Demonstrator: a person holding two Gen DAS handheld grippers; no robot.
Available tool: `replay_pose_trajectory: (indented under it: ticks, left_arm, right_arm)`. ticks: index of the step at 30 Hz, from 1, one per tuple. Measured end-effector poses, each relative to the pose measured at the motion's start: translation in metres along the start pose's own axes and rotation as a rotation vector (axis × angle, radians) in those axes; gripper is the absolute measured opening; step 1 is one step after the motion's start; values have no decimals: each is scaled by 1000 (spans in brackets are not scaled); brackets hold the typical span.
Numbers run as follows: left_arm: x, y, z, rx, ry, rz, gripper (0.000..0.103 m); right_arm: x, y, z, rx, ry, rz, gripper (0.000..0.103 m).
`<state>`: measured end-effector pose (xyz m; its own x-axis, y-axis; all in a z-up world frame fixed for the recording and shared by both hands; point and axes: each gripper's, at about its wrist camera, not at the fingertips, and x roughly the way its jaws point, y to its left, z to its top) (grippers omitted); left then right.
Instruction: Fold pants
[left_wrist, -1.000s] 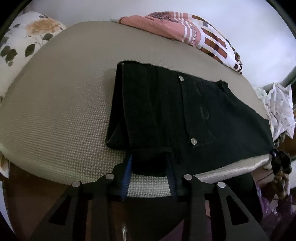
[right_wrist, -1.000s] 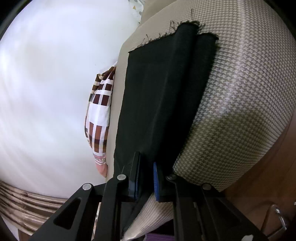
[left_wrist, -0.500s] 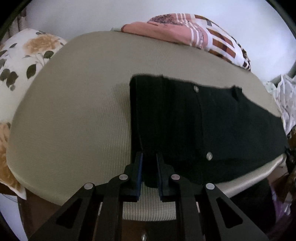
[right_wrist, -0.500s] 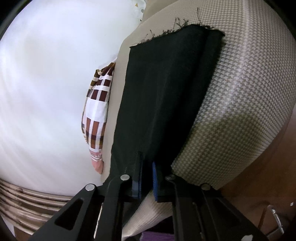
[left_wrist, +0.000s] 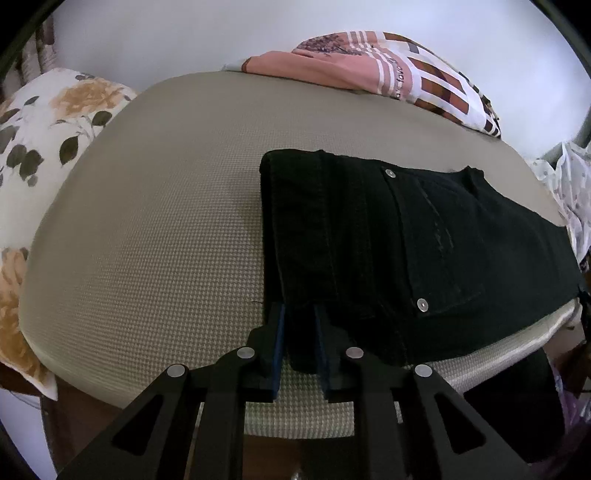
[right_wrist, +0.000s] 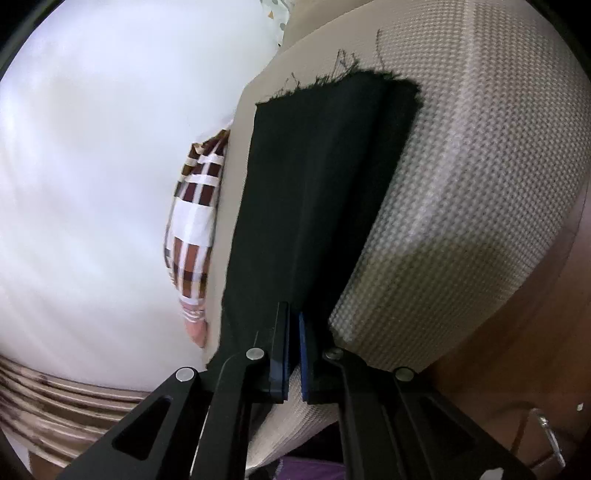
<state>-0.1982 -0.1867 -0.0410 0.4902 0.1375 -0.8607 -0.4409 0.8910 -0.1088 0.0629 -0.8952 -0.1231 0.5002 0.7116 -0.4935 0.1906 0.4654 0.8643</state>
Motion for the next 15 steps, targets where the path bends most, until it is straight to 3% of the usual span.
replay_pose_trajectory:
  ticks: [6, 8, 15]
  left_arm:
    - [1, 0, 1, 1, 2, 0, 20]
    - [2, -1, 2, 4, 4, 0, 20]
    - [2, 5, 2, -8, 6, -3, 29]
  right_arm:
    - [-10, -17, 19, 94, -51, 61, 8]
    - [-13, -16, 24, 68, -64, 26, 3]
    - [-20, 8, 20, -67, -72, -96, 2]
